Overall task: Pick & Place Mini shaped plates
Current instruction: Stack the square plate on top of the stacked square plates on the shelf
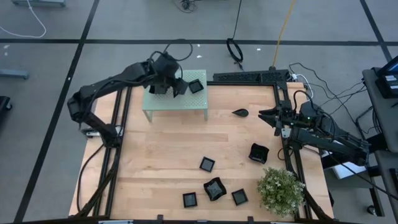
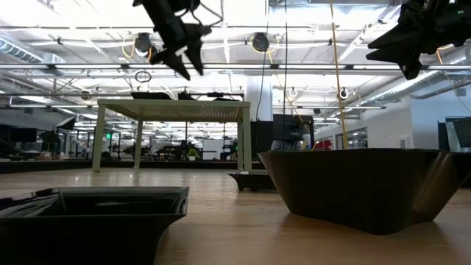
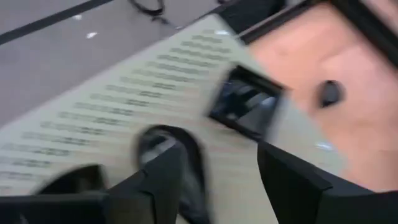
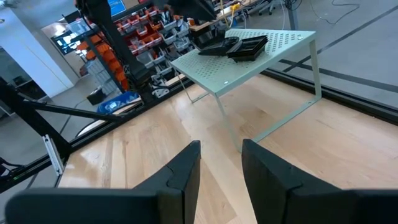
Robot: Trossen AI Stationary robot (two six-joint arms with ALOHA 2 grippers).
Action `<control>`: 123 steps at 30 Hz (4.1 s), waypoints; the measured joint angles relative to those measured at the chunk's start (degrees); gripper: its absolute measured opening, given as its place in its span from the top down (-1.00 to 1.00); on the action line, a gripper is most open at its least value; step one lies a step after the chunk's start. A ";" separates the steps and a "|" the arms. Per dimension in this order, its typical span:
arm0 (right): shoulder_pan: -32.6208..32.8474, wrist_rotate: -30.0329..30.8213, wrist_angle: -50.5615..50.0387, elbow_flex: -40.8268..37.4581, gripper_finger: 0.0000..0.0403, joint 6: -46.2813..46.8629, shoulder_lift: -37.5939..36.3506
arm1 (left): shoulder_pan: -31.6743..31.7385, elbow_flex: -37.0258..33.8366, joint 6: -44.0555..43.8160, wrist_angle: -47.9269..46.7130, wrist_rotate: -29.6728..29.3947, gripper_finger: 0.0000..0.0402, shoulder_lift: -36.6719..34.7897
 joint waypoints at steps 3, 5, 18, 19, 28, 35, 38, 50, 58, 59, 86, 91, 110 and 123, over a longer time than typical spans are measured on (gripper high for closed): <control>0.00 0.01 0.00 0.00 0.48 0.00 0.00 | -3.79 0.07 -3.11 0.72 0.39 0.00 -0.72; 0.00 0.02 0.00 0.00 0.48 0.00 0.00 | -6.38 0.07 -5.06 0.38 0.38 0.04 -0.70; 0.00 0.00 0.00 0.00 0.48 0.00 0.00 | -21.37 0.00 -9.59 0.02 -0.85 0.13 -0.17; -0.01 0.01 0.00 0.00 0.48 0.00 0.00 | -22.61 -0.01 -10.20 0.22 -1.14 0.14 0.01; -0.02 0.02 0.00 0.00 0.48 0.00 0.00 | -32.24 -2.67 -14.37 2.60 -5.36 0.14 6.54; 0.00 0.00 0.00 0.00 0.48 0.00 0.02 | -35.70 -2.75 -19.25 3.08 -5.75 0.14 15.75; -0.02 0.00 0.00 0.00 0.48 0.00 0.02 | -36.58 -2.75 -22.93 4.28 -4.53 0.14 20.18; -0.02 0.02 0.02 0.00 0.48 0.00 0.02 | -42.56 -2.75 -31.96 11.45 0.77 0.14 27.65; -0.02 0.02 0.02 0.00 0.48 0.00 0.02 | -45.61 -2.71 -36.78 14.38 -1.64 0.14 31.21; -0.01 0.01 0.02 0.00 0.48 0.00 0.02 | -45.71 -2.73 -37.66 15.49 -1.66 0.14 32.00; 0.00 0.00 0.02 0.00 0.48 0.00 0.02 | -42.01 3.96 -35.45 29.09 -4.92 0.97 33.62; 0.00 0.00 0.02 0.00 0.48 0.00 0.02 | -38.46 11.61 -23.23 28.49 -6.50 0.93 33.62; -0.02 0.01 0.02 0.00 0.48 0.00 0.02 | -15.66 46.35 20.17 -17.96 5.24 0.97 30.80; -0.02 0.02 0.01 0.00 0.48 0.00 0.00 | -6.55 46.14 31.32 -28.22 3.93 0.96 27.99</control>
